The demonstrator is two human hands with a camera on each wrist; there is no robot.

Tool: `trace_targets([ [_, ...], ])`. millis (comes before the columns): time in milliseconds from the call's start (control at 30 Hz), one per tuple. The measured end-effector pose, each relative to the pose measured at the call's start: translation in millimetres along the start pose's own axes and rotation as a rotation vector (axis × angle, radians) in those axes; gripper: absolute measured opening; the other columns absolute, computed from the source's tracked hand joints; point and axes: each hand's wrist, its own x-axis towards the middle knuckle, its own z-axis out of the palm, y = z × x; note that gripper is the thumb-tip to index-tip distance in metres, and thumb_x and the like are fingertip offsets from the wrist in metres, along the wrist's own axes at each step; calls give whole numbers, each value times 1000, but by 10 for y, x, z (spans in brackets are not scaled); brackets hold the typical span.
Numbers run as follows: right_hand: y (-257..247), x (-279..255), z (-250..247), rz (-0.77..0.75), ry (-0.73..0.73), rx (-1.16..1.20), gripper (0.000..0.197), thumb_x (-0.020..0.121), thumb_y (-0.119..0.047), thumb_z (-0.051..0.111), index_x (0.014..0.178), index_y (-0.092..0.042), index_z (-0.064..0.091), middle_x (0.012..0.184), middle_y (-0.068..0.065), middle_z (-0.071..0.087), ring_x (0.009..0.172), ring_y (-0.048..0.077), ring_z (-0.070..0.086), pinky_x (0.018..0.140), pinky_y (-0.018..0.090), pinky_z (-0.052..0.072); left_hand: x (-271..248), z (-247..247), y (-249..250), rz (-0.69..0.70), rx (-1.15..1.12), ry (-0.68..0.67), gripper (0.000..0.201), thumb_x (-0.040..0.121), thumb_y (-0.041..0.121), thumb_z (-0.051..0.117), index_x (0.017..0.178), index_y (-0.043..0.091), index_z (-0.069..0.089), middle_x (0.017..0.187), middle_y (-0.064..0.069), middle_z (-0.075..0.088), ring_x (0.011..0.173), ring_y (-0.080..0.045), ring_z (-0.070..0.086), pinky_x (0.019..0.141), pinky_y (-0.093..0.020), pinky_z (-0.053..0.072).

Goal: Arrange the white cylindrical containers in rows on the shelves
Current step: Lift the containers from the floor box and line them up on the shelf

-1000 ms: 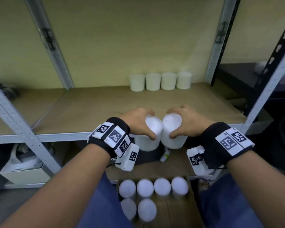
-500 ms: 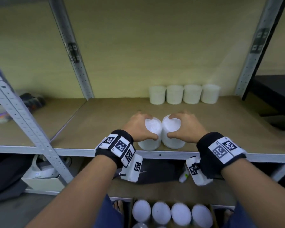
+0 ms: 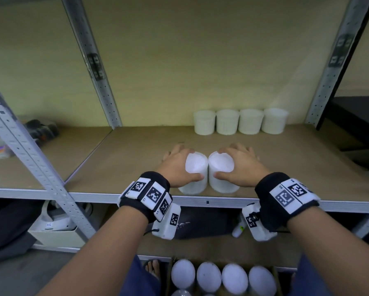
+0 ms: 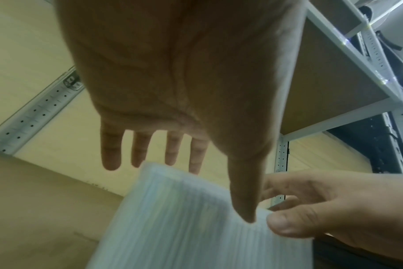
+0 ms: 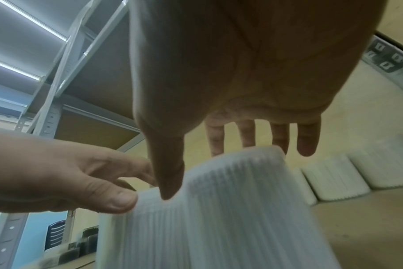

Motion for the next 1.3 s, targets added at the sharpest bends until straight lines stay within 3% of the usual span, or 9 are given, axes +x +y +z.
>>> trace_targets([
  [100,-7,-100,-91,-15,42,-22,51,80,-48,63,127,-32,51,133,-2,41,129,23,33,106,42,28,-105,-32,12,52,2,42,62,80,48,65,135,27,45,147,5,32,139,-22,25,112,-38,27],
  [233,-25,-187,-143,-69,8,-41,34,84,-34,61,117,-24,60,112,-2,49,121,22,46,103,37,39,-250,-75,71,129,17,114,35,88,29,60,122,19,57,127,2,51,126,-17,40,96,-23,33],
  [433,-61,-204,-115,-97,3,-76,27,87,-17,54,113,-18,61,127,2,55,121,20,46,100,33,43,-255,-8,104,99,3,78,29,89,9,53,116,16,61,128,-3,55,109,-19,57,83,-20,40],
  [667,-53,-98,-118,-114,13,-70,23,88,-16,56,109,-18,65,125,5,59,111,22,57,90,30,47,-159,35,48,116,-39,134,26,89,4,54,110,16,63,123,-3,58,104,-17,57,80,-19,39],
  [867,-133,155,-96,-152,10,-73,21,88,-14,58,106,-16,67,122,7,62,112,22,57,92,30,46,-20,16,-82,95,-64,185,25,90,4,53,112,13,64,122,-6,60,108,-20,58,82,-20,41],
  [1133,-409,762,87,-182,5,-59,21,88,-10,57,105,-14,67,123,7,61,111,21,58,83,24,42,292,-144,-507,26,-94,248,27,91,3,54,112,13,66,121,-6,64,109,-20,61,92,-27,49],
  [1300,-582,1227,183,-185,17,-89,20,88,-10,57,104,-15,66,122,7,61,108,23,60,86,29,49,643,-232,-756,-22,-123,293,27,90,1,54,110,12,68,118,-6,66,109,-19,62,92,-27,50],
])
